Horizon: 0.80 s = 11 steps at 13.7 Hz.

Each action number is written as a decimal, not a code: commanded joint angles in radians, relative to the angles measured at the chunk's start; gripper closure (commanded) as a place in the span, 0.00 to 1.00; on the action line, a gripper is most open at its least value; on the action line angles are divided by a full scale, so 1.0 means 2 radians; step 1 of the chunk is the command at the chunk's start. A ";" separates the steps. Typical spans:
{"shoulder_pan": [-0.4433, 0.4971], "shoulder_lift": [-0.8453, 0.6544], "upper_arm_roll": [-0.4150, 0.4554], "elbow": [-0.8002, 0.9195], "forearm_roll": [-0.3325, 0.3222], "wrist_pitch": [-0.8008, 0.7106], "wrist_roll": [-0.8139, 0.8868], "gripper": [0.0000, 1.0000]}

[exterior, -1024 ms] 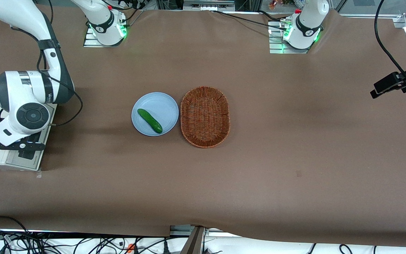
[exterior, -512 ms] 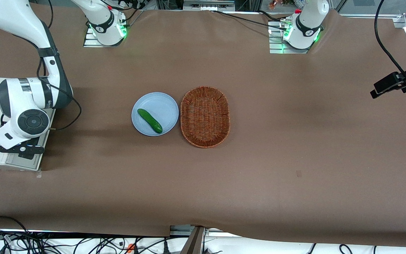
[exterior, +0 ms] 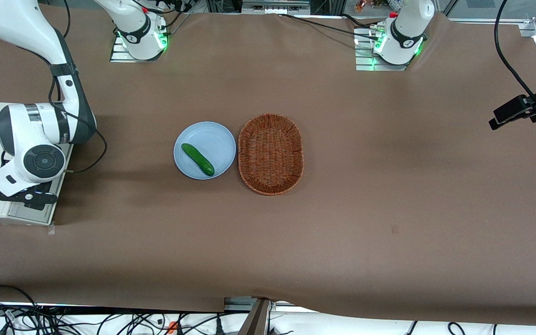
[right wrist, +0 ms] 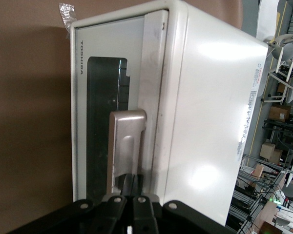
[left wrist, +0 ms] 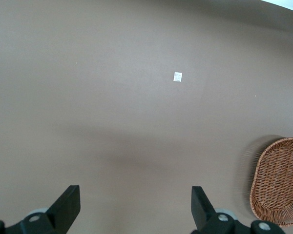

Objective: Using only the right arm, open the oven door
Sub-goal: 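Hook the right gripper on the handle and pull the door outward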

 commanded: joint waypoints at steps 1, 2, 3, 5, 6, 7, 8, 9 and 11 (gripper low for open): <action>0.003 0.017 0.008 -0.006 0.038 0.004 0.020 1.00; 0.003 0.018 0.008 -0.006 0.059 0.006 0.017 1.00; 0.004 0.018 0.008 -0.006 0.074 0.009 0.012 1.00; 0.005 0.016 0.020 -0.006 0.090 0.006 -0.002 1.00; 0.005 0.017 0.025 -0.007 0.099 0.004 -0.002 1.00; 0.005 0.018 0.025 -0.009 0.103 0.004 -0.002 1.00; 0.005 0.022 0.025 -0.010 0.103 0.004 -0.002 1.00; 0.005 0.026 0.025 -0.010 0.103 0.004 -0.002 1.00; 0.004 0.030 0.025 -0.011 0.104 0.004 -0.003 1.00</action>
